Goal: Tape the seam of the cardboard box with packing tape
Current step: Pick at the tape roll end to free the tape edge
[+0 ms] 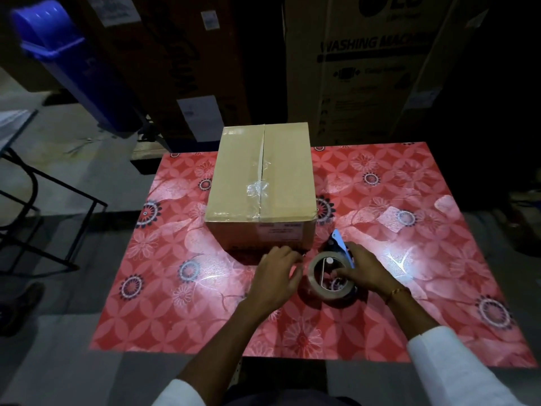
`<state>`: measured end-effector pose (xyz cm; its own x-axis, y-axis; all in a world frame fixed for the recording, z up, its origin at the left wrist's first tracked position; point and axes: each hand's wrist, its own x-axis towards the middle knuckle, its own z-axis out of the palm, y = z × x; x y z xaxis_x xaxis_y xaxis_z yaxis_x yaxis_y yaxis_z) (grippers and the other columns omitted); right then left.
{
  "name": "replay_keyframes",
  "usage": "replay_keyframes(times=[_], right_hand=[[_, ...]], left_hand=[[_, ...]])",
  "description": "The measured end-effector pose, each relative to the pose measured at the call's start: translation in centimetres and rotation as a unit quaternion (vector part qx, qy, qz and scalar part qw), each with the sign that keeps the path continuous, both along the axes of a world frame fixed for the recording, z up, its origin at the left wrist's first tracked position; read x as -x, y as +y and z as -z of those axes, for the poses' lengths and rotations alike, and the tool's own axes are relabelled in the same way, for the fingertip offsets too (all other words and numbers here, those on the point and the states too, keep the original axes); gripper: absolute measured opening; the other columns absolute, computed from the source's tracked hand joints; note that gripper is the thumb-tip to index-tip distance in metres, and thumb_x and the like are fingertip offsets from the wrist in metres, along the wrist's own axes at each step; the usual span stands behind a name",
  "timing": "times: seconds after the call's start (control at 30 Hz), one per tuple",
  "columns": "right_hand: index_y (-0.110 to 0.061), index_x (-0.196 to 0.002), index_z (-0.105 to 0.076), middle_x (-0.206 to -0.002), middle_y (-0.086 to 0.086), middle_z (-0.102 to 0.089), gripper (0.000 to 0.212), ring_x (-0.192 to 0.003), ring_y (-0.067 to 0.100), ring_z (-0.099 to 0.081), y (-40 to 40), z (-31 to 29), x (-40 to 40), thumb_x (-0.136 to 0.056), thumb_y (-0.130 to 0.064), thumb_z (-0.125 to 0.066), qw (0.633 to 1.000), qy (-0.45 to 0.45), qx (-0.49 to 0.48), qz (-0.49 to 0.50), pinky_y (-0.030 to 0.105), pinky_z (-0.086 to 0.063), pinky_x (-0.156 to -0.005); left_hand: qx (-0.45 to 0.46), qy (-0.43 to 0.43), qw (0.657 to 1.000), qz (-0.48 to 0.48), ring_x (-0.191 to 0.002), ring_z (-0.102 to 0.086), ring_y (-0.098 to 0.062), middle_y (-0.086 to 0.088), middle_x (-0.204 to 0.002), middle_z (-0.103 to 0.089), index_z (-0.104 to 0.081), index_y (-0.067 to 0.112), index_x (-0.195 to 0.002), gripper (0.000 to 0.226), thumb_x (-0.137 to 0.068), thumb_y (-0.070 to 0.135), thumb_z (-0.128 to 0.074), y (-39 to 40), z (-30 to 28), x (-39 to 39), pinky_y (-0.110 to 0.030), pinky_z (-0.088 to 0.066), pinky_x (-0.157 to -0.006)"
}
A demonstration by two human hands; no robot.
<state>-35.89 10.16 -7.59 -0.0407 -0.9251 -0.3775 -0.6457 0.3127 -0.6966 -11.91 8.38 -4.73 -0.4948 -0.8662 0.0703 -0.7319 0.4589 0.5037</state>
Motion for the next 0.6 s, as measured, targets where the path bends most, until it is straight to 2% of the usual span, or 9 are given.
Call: replay_keyframes(times=[0.13, 0.2, 0.3, 0.37, 0.43, 0.53, 0.6], right_hand=[[-0.016, -0.118, -0.065, -0.109, 0.006, -0.07, 0.038, -0.102, 0.03, -0.065, -0.4, 0.4, 0.5, -0.084, -0.028, -0.074, 0.999, 0.036, 0.022, 0.024, 0.037, -0.047, -0.08], [-0.019, -0.111, -0.068, -0.101, 0.002, -0.072, 0.033, -0.096, 0.027, -0.068, -0.3, 0.1, 1.2, -0.082, -0.033, -0.074, 0.997, -0.035, 0.038, 0.058, 0.037, -0.051, -0.078], [-0.015, -0.114, -0.07, -0.1, -0.003, -0.074, 0.024, -0.091, 0.021, -0.07, 0.1, -1.8, 2.1, -0.09, -0.015, -0.074, 0.974, -0.184, 0.053, 0.122, 0.023, -0.055, -0.07], [-0.015, -0.115, -0.069, -0.103, -0.003, -0.074, 0.026, -0.09, 0.017, -0.069, 0.1, -3.4, 2.8, -0.092, -0.002, -0.068, 0.958, -0.24, 0.066, 0.145, 0.017, -0.053, -0.065], [-0.018, -0.114, -0.07, -0.108, -0.002, -0.075, 0.034, -0.096, 0.017, -0.07, -0.1, -5.0, 3.3, -0.091, 0.006, -0.062, 0.946, -0.27, 0.087, 0.156, 0.019, -0.054, -0.069], [-0.026, -0.115, -0.072, -0.116, -0.004, -0.076, 0.036, -0.107, 0.016, -0.072, -0.8, -7.2, 3.7, -0.095, 0.003, -0.06, 0.927, -0.313, 0.12, 0.171, 0.03, -0.057, -0.079], [-0.027, -0.117, -0.071, -0.119, -0.004, -0.076, 0.032, -0.107, 0.015, -0.072, -1.2, -8.9, 3.6, -0.098, -0.004, -0.06, 0.918, -0.335, 0.138, 0.162, 0.031, -0.058, -0.079]], left_hand=[[-0.02, 0.006, 1.0, -0.005, -0.091, -0.055, -0.025, -0.001, -0.098, -0.066, -0.07, 0.017, -0.102, 0.035, -0.09, 0.039, -0.046, -0.1, -0.8, 0.7, -0.047, -0.048, -0.079], [-0.006, 0.011, 1.0, 0.004, -0.093, -0.054, -0.026, -0.002, -0.099, -0.064, -0.069, 0.016, -0.105, 0.033, -0.09, 0.037, -0.048, -0.3, -1.8, 1.3, -0.047, -0.047, -0.08], [0.044, 0.034, 0.998, 0.038, -0.095, -0.053, -0.028, -0.005, -0.106, -0.06, -0.064, 0.014, -0.108, 0.025, -0.089, 0.027, -0.054, -0.5, -3.6, 2.8, -0.044, -0.047, -0.078], [0.064, 0.077, 0.994, 0.042, -0.101, -0.054, -0.027, -0.006, -0.113, -0.06, -0.063, 0.012, -0.11, 0.024, -0.089, 0.023, -0.057, -0.7, -5.0, 4.2, -0.04, -0.047, -0.082], [0.064, 0.124, 0.99, 0.024, -0.107, -0.054, -0.024, -0.005, -0.117, -0.059, -0.064, 0.011, -0.115, 0.027, -0.09, 0.021, -0.061, -1.1, -6.4, 5.6, -0.033, -0.046, -0.088], [0.025, 0.207, 0.978, -0.02, -0.105, -0.054, -0.018, -0.005, -0.115, -0.059, -0.066, 0.012, -0.115, 0.025, -0.092, 0.021, -0.061, -2.1, -8.3, 7.1, -0.024, -0.042, -0.085], [-0.026, 0.282, 0.957, -0.066, -0.102, -0.06, -0.016, -0.003, -0.114, -0.061, -0.067, 0.014, -0.115, 0.022, -0.095, 0.022, -0.062, -3.1, -9.7, 7.5, -0.021, -0.046, -0.079]])
